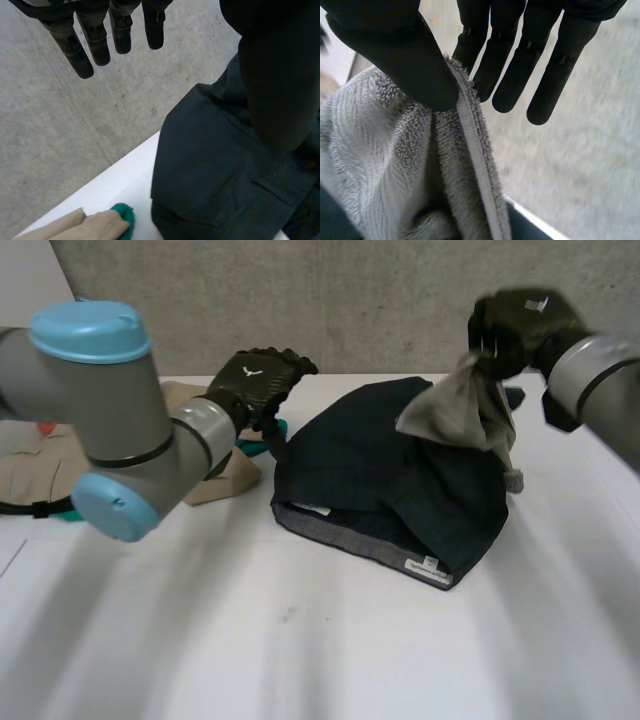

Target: Fold the laundry.

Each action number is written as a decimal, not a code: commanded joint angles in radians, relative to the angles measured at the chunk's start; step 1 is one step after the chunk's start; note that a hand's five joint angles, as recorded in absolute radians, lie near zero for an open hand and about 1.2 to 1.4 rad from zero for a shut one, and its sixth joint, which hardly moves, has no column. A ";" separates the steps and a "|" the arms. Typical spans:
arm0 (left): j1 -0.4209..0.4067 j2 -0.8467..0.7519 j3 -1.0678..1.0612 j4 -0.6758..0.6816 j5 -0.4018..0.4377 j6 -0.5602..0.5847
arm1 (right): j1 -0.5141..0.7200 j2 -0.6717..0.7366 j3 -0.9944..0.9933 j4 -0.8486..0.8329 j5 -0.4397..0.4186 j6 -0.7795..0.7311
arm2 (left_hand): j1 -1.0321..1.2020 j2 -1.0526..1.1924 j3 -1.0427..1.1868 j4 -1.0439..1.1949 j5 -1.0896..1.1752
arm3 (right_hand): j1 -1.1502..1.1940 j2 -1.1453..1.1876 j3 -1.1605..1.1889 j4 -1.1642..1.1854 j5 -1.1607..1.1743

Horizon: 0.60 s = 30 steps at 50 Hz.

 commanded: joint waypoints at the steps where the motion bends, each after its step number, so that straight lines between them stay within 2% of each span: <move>1: -0.049 -0.139 0.186 -0.083 -0.033 -0.095 | 0.013 -0.166 0.038 0.026 -0.021 0.040 | -0.034 -0.031 -0.038 -0.030 -0.052 | 0.276 0.221 0.212 0.208 0.213; 10: -0.127 -0.302 0.399 -0.204 0.014 -0.161 | 0.013 -0.332 0.090 0.123 -0.121 0.074 | -0.034 -0.031 -0.038 -0.030 -0.052 | 0.276 0.221 0.212 0.208 0.213; 18: -0.187 -0.356 0.493 -0.177 0.024 -0.193 | 0.014 -0.438 0.176 0.135 -0.190 0.129 | -0.034 -0.031 -0.038 -0.030 -0.052 | 0.276 0.221 0.212 0.208 0.213; 27: -0.252 -0.434 0.570 -0.160 0.021 -0.206 | -0.009 -0.496 0.250 0.107 -0.205 0.154 | -0.034 -0.031 -0.038 -0.030 -0.052 | 0.276 0.221 0.212 0.208 0.213; 28: -0.256 -0.442 0.574 -0.158 0.018 -0.204 | -0.013 -0.498 0.253 0.104 -0.207 0.155 | 0.001 0.004 -0.003 0.005 -0.016 | 0.276 0.221 0.212 0.208 0.213; 29: -0.262 -0.457 0.584 -0.157 0.007 -0.203 | -0.022 -0.498 0.257 0.101 -0.212 0.161 | 0.267 0.269 0.262 0.270 0.249 | 0.276 0.221 0.212 0.208 0.213; 30: -0.264 -0.463 0.588 -0.157 -0.001 -0.201 | -0.027 -0.498 0.257 0.100 -0.213 0.163 | 0.423 0.426 0.419 0.427 0.406 | 0.276 0.221 0.212 0.208 0.213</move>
